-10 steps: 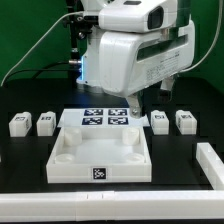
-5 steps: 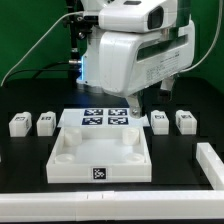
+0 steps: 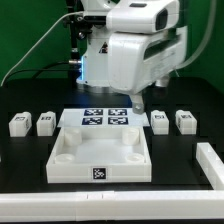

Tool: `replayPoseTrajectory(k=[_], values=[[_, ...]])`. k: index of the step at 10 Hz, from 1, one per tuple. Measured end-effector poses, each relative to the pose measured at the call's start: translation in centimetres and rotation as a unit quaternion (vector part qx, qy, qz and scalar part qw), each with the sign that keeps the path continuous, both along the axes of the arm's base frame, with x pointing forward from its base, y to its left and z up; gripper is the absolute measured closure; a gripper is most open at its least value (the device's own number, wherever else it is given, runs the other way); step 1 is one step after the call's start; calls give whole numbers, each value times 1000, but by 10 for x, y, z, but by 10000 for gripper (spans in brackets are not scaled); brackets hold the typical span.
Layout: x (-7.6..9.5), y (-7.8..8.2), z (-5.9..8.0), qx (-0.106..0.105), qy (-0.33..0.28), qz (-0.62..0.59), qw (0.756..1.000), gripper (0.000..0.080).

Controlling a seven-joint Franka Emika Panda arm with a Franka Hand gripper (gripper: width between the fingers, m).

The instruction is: Assemble one leg

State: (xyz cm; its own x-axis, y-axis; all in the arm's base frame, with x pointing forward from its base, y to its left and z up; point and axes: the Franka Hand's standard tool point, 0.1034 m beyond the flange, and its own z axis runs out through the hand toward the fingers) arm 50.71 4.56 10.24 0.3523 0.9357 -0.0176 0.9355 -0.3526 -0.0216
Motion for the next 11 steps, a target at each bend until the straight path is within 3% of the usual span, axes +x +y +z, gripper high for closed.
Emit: replayPoseTrajectory(k=[1, 3, 7, 9, 11], values=[[-16, -13, -8, 3, 0, 60, 998, 150], [-21, -35, -16, 9, 2, 184, 983, 150], [-25, -40, -20, 9, 3, 194, 981, 150], [-65, -55, -49, 12, 6, 179, 984, 150], [-78, -66, -80, 18, 5, 165, 986, 150]])
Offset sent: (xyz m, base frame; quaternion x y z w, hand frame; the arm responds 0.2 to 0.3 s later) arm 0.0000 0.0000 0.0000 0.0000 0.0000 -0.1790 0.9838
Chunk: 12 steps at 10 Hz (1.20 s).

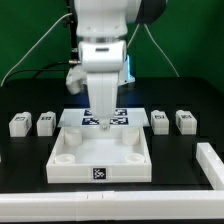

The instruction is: Assemble one leg

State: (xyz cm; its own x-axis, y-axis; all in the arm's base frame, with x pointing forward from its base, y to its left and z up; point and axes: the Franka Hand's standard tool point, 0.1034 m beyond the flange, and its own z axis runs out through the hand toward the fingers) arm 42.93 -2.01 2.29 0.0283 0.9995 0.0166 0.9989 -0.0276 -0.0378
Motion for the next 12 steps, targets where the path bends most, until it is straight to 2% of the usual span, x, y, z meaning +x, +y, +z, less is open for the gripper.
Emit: replayPoseTrajectory(k=[2, 4, 5, 6, 7, 8, 9, 10, 12], values=[[-2, -2, -15, 3, 8, -17, 1000, 150], [-3, -1, -16, 3, 9, -24, 1000, 171], [-3, -2, -16, 3, 9, -24, 1000, 299], [-3, -2, -16, 3, 10, -24, 1000, 299], [-4, -2, -16, 3, 10, -24, 1000, 500], [-4, -2, -16, 3, 10, -24, 1000, 635], [-4, -2, -17, 3, 10, -24, 1000, 635], [-1, -2, -15, 3, 5, -24, 1000, 742], [-1, -2, -15, 3, 4, -25, 1000, 742]])
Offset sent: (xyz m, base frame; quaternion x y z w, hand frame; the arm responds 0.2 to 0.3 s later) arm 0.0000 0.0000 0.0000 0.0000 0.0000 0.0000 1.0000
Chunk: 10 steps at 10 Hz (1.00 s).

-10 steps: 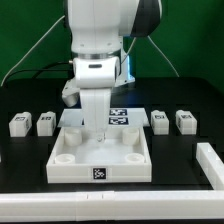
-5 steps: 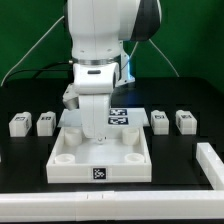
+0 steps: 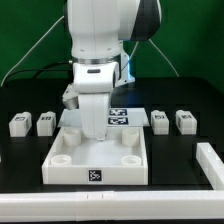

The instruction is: Assemble one leg

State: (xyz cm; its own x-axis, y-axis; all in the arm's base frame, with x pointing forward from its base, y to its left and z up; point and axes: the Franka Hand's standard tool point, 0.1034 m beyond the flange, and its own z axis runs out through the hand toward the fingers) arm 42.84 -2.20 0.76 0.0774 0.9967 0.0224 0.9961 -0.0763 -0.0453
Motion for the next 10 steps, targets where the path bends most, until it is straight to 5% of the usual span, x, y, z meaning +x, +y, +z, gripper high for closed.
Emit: replayPoseTrajectory(k=[6, 10], values=[[2, 2, 1, 0, -2, 3, 1000, 742], [47, 44, 7, 14, -20, -1, 1000, 742]])
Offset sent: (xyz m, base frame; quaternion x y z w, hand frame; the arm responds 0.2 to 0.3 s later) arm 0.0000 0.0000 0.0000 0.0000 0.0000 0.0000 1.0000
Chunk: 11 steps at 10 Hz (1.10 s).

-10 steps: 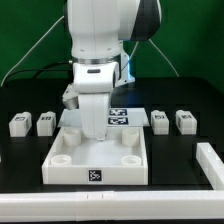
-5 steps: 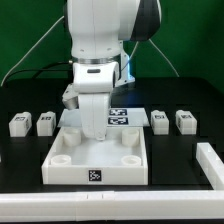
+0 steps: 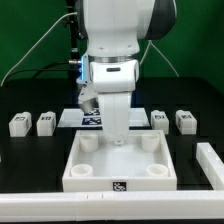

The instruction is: Assemble one leg

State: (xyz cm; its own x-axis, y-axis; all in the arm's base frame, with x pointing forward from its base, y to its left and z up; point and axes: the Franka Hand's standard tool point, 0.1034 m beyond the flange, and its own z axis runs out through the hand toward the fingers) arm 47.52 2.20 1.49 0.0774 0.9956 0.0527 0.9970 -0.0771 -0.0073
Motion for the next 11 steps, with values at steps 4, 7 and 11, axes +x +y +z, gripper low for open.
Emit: replayPoseTrajectory(k=[4, 7, 11], values=[[18, 42, -7, 12, -17, 15, 1000, 742], [22, 42, -8, 12, -22, 38, 999, 742], [21, 39, -8, 14, -20, 40, 999, 742]])
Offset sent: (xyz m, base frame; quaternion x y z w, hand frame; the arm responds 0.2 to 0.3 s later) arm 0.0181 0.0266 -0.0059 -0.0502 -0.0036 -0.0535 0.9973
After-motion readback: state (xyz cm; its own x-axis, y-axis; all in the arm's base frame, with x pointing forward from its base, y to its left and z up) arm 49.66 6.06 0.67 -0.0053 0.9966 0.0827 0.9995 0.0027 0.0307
